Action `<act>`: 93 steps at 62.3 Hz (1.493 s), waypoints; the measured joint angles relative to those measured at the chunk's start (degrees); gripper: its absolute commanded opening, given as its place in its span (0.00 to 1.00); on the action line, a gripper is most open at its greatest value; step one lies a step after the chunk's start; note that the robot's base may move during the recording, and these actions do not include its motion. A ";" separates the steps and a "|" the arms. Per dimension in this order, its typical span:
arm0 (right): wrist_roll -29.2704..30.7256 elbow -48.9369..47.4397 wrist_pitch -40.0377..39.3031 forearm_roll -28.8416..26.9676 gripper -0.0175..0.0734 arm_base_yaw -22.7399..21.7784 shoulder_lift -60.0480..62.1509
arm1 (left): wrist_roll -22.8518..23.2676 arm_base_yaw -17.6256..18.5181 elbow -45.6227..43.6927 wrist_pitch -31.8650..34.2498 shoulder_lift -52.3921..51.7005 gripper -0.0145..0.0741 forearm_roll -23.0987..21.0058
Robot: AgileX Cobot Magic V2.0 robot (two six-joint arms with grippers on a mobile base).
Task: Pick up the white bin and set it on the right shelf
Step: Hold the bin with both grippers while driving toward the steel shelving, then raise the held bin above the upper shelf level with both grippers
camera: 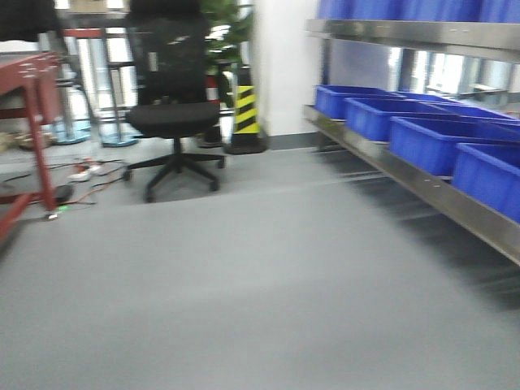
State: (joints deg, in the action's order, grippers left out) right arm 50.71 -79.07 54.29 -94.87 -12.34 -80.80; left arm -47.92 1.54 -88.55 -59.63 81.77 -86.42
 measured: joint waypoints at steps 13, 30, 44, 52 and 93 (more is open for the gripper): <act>0.00 0.00 0.00 0.00 0.26 0.00 0.00 | 0.00 0.00 0.00 -0.04 0.00 0.03 0.00; 0.00 0.00 0.00 0.00 0.26 0.00 0.00 | 0.00 0.00 0.00 -0.04 0.00 0.03 0.00; 0.00 0.00 -0.04 0.00 0.26 0.00 0.00 | 0.00 0.00 0.00 -0.04 0.00 0.03 0.00; 0.00 0.00 -0.13 0.00 0.26 0.00 0.00 | 0.00 0.00 0.00 -0.04 0.00 0.03 0.00; 0.00 0.00 -0.39 0.00 0.26 0.00 0.00 | 0.00 0.08 0.00 -0.13 0.00 0.03 0.09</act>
State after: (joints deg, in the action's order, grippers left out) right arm 50.71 -79.07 53.91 -94.87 -12.34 -80.80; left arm -47.92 1.62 -88.55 -59.76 81.77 -86.33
